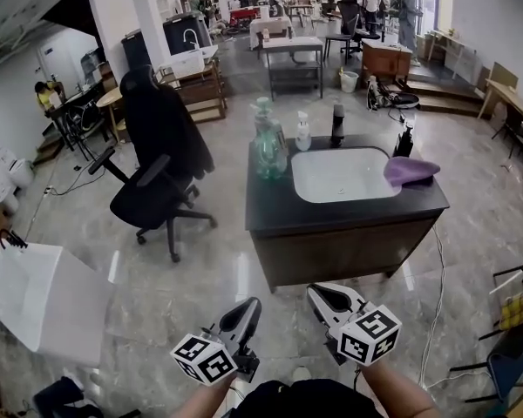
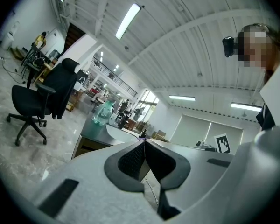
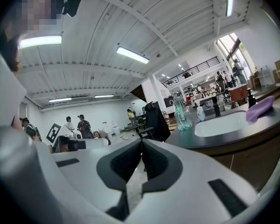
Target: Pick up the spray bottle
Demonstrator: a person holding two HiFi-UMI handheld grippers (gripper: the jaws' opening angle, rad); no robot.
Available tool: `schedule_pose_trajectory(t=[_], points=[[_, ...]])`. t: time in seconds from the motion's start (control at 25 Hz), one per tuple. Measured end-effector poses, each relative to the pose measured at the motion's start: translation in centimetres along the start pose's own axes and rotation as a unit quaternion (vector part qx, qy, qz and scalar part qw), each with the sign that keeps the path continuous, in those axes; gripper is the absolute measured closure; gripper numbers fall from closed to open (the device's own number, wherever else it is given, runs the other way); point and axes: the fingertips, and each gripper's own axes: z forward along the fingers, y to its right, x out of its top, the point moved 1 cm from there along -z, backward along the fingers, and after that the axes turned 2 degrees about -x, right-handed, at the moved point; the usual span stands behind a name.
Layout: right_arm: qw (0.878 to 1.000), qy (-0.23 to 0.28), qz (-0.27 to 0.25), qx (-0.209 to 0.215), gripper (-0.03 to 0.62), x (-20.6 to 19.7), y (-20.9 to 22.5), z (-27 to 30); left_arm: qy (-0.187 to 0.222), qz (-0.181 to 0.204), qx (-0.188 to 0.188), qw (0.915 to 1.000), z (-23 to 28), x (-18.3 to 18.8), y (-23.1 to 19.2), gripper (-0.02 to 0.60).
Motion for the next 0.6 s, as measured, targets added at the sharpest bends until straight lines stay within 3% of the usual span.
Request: schedule_pose_trajectory(t=[0.6], points=[[1.000, -0.005, -0.001, 0.005, 0.586, 2.0, 5.0, 6.4, -0.004, -0.006, 0.005, 1.0000, 6.1, 2.6, -5.3, 0.574]])
